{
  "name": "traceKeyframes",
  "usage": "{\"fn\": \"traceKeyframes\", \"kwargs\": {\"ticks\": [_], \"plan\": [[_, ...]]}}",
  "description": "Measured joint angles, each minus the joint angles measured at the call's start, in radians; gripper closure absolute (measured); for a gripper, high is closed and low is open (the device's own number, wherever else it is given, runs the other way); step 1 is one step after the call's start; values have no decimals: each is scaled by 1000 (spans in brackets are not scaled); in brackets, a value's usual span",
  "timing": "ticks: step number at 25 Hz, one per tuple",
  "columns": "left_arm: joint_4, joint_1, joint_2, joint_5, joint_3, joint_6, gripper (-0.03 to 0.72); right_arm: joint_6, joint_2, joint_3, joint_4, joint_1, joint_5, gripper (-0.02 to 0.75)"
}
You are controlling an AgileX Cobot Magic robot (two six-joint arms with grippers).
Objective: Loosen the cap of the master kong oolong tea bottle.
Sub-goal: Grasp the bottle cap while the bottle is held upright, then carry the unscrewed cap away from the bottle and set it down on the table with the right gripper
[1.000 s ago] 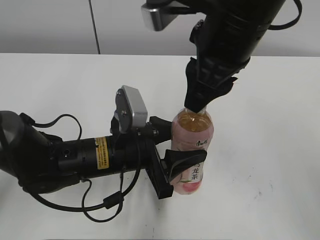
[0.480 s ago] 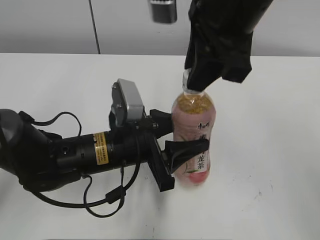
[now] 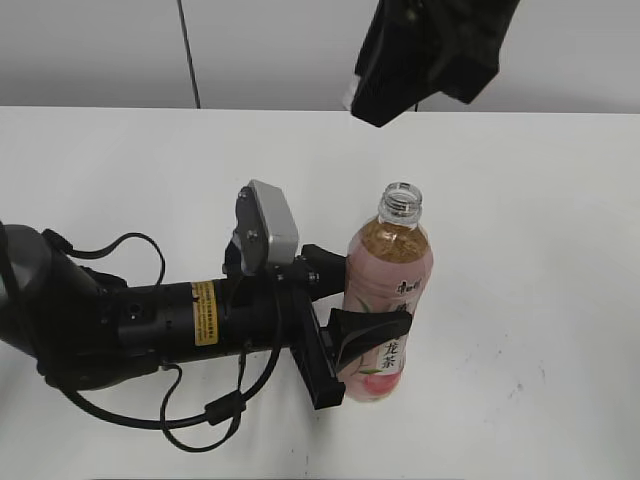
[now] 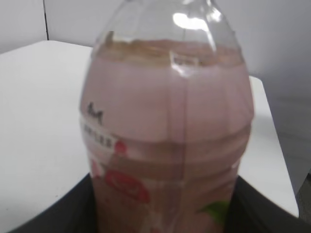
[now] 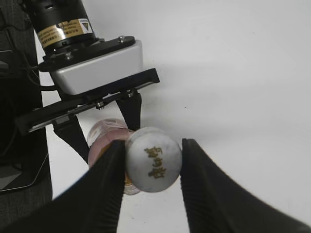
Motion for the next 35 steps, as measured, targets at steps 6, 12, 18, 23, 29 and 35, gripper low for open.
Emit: {"fn": "traceKeyframes", "kwargs": {"ticks": [6, 12, 18, 23, 29, 35], "plan": [[0, 0, 0, -1, 0, 0, 308, 113, 0, 0, -31, 0, -1, 469], [-22, 7, 0, -1, 0, 18, 308, 597, -3, 0, -201, -12, -1, 469], [-115, 47, 0, 8, 0, 88, 308, 836, -30, 0, -239, -12, -1, 469], [-136, 98, 0, 8, 0, 134, 308, 902, -59, 46, -289, -18, -2, 469], [-147, 158, 0, 5, 0, 137, 308, 931, -75, 339, -277, -83, -5, 470], [-151, 166, 0, 5, 0, 141, 308, 936, -72, 622, -185, -237, -199, 472]]}}
